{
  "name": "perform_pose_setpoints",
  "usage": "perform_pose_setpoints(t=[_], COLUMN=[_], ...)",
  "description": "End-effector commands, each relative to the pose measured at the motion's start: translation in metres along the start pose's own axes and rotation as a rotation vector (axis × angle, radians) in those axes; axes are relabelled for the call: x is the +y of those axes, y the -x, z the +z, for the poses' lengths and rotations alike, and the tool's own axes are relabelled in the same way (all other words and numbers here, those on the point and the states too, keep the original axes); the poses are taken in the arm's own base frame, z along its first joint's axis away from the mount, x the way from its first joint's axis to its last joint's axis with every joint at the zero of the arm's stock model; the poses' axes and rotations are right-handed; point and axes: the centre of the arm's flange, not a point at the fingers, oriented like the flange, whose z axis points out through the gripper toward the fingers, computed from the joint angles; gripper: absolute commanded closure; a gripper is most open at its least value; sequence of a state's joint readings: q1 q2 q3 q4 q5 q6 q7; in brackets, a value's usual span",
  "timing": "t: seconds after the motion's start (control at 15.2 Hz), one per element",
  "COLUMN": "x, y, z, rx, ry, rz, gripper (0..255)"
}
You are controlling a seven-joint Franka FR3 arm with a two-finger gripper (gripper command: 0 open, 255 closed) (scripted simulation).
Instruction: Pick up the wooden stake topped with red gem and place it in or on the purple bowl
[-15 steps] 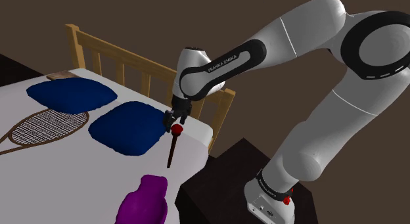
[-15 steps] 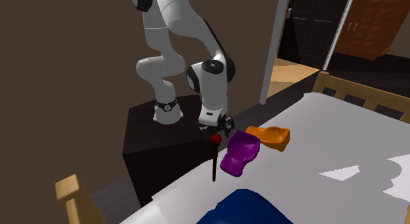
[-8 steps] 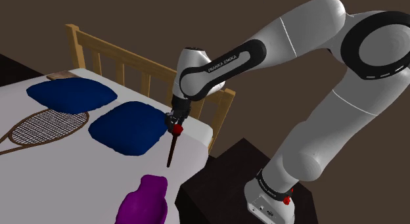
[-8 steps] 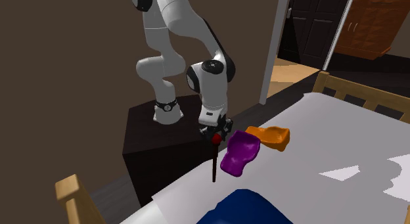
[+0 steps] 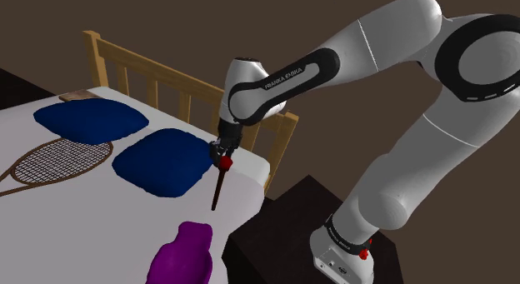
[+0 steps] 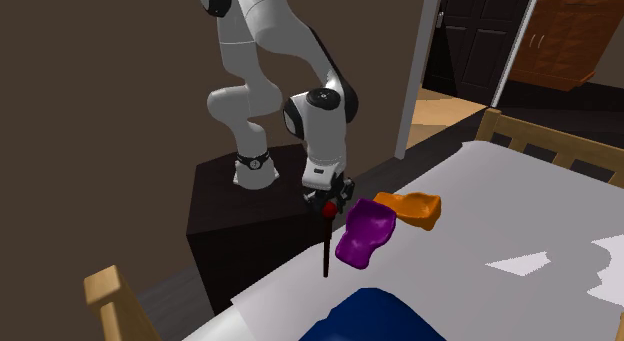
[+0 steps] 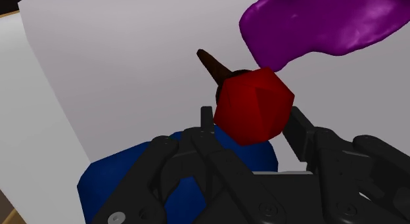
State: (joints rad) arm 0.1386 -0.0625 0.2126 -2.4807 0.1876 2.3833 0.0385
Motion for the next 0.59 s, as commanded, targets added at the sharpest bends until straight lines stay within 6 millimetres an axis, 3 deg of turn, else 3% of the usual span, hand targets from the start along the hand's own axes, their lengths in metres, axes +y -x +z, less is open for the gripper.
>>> perform_pose_setpoints(t=[0.0, 0.53], x=[-0.002, -0.006], y=[0.001, 0.003], z=[-0.009, -0.051], rx=[0.0, 0.0], ry=[0.0, 0.0], rz=[0.0, 0.0], gripper=[255, 255])
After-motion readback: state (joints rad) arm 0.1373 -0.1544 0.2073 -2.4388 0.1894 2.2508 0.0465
